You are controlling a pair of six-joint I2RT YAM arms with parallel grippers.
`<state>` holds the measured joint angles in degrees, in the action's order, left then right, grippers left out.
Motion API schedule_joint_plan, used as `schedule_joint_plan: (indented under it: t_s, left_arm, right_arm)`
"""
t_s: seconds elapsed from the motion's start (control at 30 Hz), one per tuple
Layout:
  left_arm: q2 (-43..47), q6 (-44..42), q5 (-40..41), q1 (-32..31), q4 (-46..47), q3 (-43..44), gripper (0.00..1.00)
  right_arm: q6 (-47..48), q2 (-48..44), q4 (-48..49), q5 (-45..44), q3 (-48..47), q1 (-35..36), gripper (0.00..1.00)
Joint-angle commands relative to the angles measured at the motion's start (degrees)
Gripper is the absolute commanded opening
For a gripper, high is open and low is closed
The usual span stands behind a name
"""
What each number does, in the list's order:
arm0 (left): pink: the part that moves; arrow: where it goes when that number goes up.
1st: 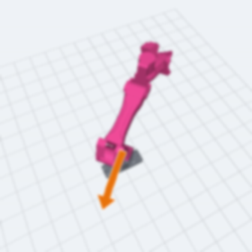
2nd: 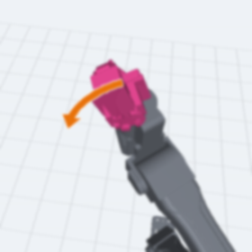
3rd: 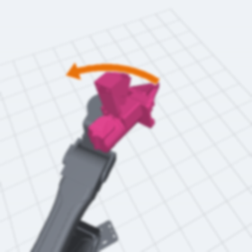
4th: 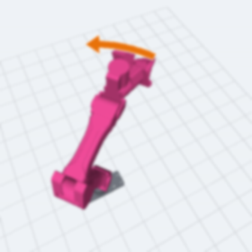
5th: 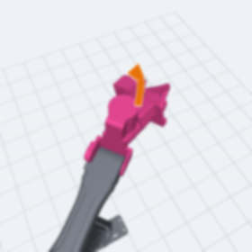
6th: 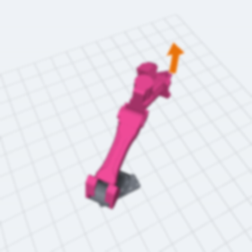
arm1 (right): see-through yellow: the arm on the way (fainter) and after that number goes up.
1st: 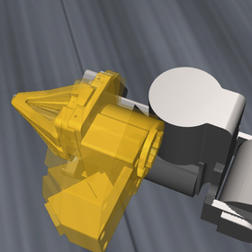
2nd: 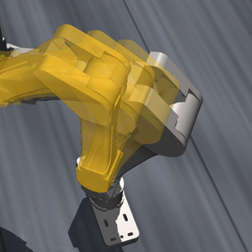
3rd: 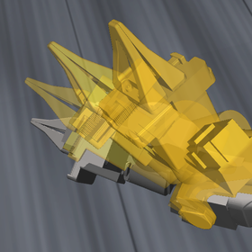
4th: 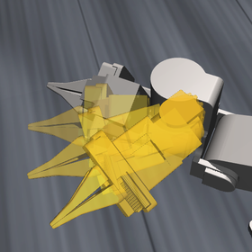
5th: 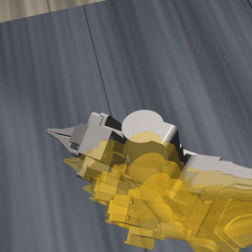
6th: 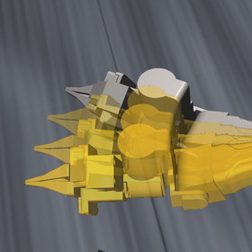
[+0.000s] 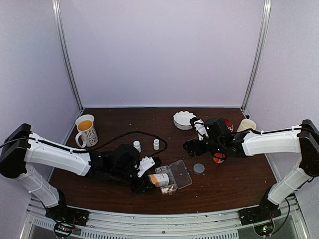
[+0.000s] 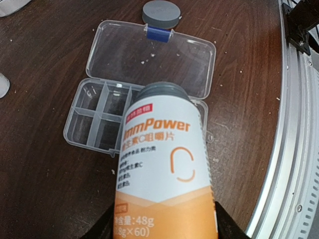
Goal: Sort the pills into containers
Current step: Pour the pill into the compartment of the pill container.
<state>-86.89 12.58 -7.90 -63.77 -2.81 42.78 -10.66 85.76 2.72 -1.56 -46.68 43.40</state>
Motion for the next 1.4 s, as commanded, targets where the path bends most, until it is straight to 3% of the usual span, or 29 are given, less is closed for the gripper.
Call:
schedule_joint_plan:
  t_s: [0.0,1.37]
  left_arm:
    - [0.01,-0.23,-0.81,-0.13,-0.21,2.65,0.0]
    - [0.07,1.08,0.74,-0.7,-2.71,3.84,0.0]
  right_arm:
    - [0.37,0.64,-0.66,-0.97,-1.64,0.46,0.9]
    - [0.55,1.34,-1.56,-0.93,-2.37,0.63,0.9]
